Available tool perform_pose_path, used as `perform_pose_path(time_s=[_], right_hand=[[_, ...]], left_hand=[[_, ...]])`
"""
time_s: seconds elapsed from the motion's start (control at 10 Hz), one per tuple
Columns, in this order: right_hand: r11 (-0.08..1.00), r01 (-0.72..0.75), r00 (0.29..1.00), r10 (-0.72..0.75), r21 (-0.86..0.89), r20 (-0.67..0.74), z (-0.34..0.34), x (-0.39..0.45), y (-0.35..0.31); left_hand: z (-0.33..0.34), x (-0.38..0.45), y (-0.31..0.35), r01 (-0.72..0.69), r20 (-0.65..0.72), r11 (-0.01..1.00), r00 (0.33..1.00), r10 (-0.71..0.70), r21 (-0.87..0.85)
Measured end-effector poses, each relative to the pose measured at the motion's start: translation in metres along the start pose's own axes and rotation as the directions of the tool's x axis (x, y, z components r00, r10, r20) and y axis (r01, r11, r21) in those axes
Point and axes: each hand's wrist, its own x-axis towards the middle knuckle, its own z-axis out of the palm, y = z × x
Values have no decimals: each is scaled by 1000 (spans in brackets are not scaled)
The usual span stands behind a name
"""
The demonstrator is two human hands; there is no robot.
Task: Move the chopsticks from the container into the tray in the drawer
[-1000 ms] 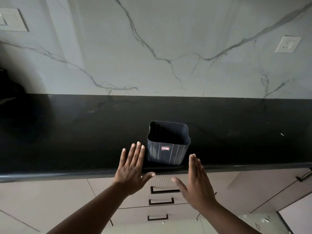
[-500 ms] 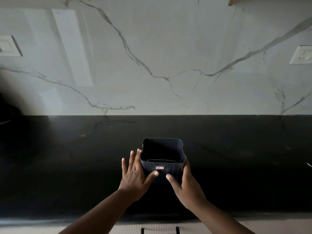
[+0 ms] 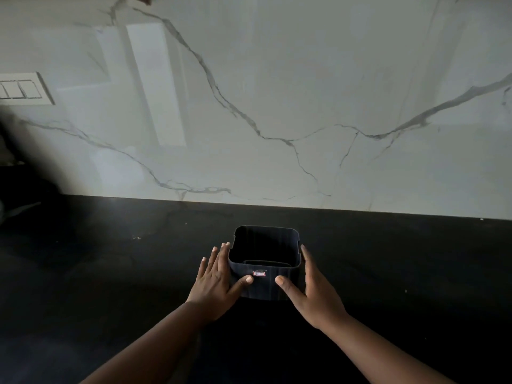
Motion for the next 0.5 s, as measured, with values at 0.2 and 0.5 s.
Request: perform_pose_path(time_s=[0.2,0.5], right_hand=[[991,90,994,-96,-96,-53,-26,25,-24],[829,90,974,-188,-551,-124,-32,71,-91]], left_hand=[[-35,13,-15,-158,-48,987,986,158,6],[-116,65,-21,-255,-118,948,953,280,189]])
